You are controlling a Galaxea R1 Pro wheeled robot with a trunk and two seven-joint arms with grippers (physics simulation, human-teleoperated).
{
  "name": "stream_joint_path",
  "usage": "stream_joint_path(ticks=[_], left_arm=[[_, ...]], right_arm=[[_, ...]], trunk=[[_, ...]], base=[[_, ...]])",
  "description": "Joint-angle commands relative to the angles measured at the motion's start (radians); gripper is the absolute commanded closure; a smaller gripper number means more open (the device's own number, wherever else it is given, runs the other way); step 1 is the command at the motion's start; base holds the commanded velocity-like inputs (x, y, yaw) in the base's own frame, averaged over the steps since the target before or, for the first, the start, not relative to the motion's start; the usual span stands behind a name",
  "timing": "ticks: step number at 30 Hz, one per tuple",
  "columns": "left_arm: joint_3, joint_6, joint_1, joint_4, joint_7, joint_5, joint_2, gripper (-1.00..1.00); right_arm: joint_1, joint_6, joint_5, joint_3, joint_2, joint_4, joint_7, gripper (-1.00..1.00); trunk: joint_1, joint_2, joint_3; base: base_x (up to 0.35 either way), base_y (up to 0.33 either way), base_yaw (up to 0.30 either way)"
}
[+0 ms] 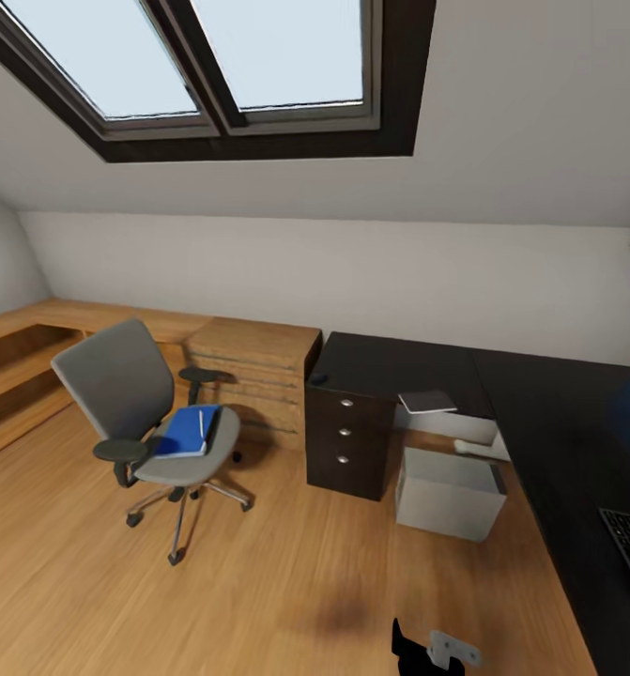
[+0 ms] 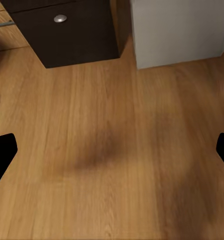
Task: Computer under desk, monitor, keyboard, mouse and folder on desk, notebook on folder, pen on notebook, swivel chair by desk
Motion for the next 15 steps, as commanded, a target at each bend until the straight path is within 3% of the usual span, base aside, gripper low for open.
stream_joint_path(ticks=[1,15], left_arm=[[-0.008,-0.006,-0.001,0.0,0.006,0.011,0.001,-1.0],[-0.008,-0.002,-0.001,-0.002,0.005,0.013,0.001,-1.0]], right_arm=[[-0.001,-0.004,-0.004,0.004,0.0,0.002,-0.001,-1.0],[-0.001,-0.004,-0.005,0.004,0.001,-0.003,-0.002,-1.0]], trunk=[[0.001,-0.001,-0.001],[0.001,-0.001,-0.001]], base=[[0.326,0.0,0.0],[0.327,0.0,0.0]])
